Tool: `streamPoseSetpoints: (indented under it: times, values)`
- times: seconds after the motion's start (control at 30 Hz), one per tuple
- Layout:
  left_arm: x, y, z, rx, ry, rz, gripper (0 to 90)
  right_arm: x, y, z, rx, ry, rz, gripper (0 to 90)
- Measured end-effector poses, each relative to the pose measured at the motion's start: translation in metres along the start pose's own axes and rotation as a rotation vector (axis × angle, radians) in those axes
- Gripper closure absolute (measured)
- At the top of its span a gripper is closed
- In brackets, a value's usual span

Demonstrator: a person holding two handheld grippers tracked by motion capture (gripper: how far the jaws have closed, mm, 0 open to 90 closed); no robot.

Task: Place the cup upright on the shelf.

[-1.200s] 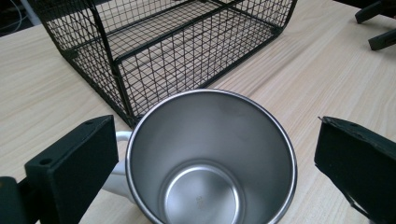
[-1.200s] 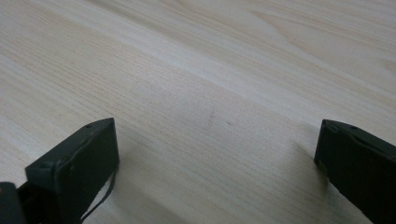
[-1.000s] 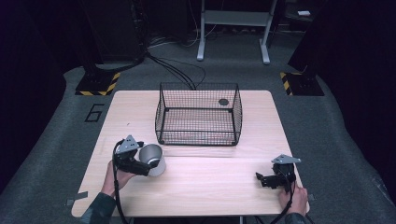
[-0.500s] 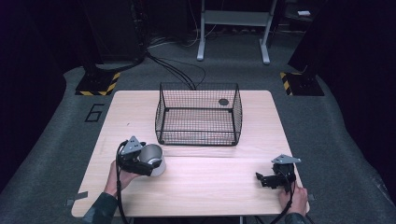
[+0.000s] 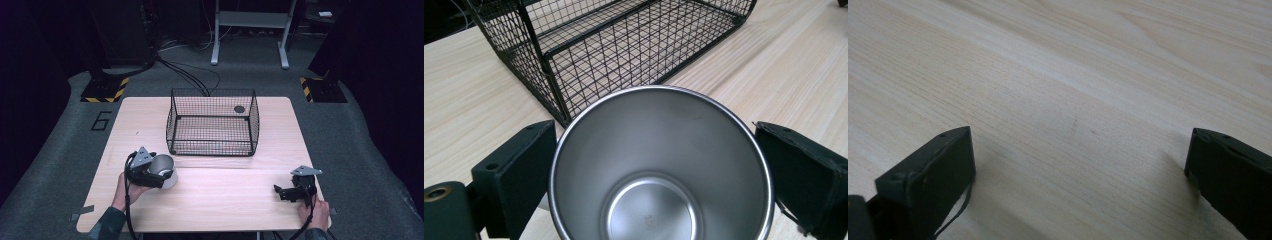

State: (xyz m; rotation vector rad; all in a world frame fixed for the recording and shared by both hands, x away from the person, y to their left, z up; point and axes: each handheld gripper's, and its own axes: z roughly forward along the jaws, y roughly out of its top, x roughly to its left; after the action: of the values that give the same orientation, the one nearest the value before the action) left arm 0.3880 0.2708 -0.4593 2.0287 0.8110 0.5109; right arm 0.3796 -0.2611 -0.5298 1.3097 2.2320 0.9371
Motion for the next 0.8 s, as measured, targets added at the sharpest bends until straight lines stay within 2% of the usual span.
streamPoseSetpoints:
  times: [0.13, 0.4, 0.43, 0.8]
  values:
    - [0.001, -0.001, -0.001, -0.003, -0.014, 0.013, 6.7, 0.000, 0.000, 0.000, -0.001, 0.000, -0.004, 0.0]
    - [0.002, -0.002, -0.004, -0.006, -0.007, 0.016, 6.7, 0.000, 0.000, 0.000, -0.001, 0.000, -0.003, 0.0]
    - [0.002, -0.002, -0.004, -0.013, -0.007, 0.003, 6.7, 0.000, 0.000, 0.000, -0.001, 0.000, -0.004, 0.0]
    - [0.004, 0.000, -0.016, -0.026, -0.007, -0.004, 6.7, 0.000, 0.000, 0.000, 0.000, -0.002, -0.004, 0.0]
